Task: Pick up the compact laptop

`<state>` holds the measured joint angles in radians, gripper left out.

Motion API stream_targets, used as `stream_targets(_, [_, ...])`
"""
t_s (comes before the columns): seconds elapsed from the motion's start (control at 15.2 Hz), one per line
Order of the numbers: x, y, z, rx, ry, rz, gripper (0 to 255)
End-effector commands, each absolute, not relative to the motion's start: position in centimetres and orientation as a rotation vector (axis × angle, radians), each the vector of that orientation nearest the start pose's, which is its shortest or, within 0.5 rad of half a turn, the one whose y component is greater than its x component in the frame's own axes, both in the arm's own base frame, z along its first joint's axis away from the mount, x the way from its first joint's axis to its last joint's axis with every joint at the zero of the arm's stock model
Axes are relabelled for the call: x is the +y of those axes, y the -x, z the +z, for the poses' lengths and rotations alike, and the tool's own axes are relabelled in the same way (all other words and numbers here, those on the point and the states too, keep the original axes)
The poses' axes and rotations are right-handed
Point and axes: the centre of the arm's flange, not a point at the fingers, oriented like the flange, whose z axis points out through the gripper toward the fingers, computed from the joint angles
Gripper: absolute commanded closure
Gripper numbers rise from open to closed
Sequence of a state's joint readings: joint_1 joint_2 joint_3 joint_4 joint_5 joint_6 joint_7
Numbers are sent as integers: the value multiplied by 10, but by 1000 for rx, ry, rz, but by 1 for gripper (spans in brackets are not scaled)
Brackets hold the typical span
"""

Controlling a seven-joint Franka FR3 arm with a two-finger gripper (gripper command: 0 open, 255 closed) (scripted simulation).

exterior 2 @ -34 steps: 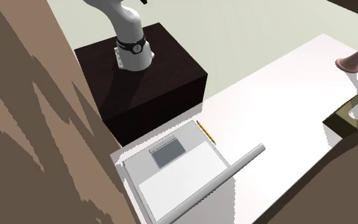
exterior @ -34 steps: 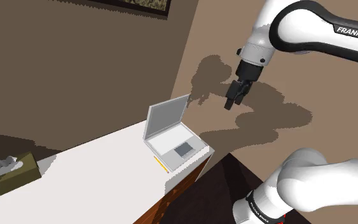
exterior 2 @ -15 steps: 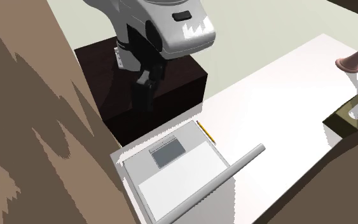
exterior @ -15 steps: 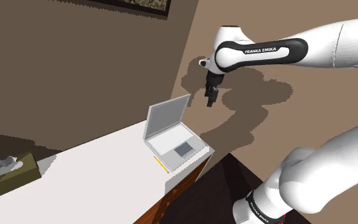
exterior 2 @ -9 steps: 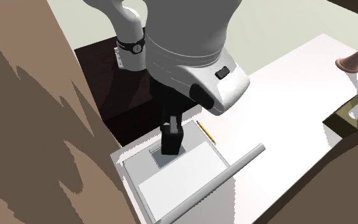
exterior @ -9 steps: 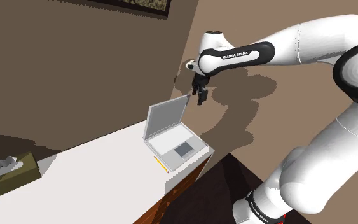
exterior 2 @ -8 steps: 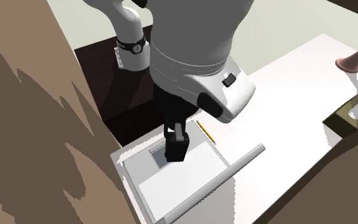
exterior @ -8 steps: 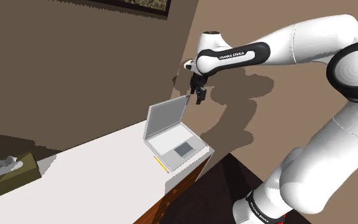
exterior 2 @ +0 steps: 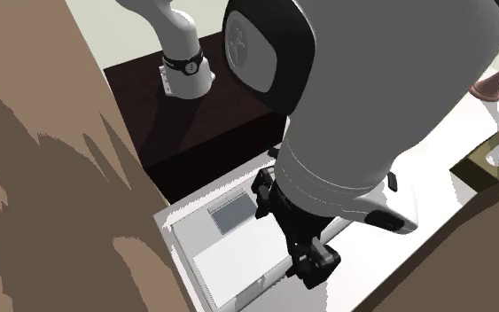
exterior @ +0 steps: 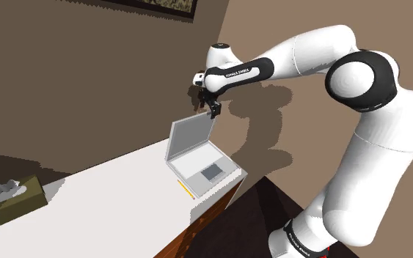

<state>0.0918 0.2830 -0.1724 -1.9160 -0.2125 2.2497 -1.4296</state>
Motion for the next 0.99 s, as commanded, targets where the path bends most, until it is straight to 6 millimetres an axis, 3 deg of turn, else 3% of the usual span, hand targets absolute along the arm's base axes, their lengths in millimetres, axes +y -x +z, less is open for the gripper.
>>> stream_targets(0.0, [-41,-638,342,-2377,2353,182,0])
stream_targets(0.66, [-38,-642,299,-2406,2329,182,0])
stream_targets(0.73, [-38,-642,298,-2406,2329,182,255])
stream_targets(0.92, [-38,-642,298,-2406,2329,182,255])
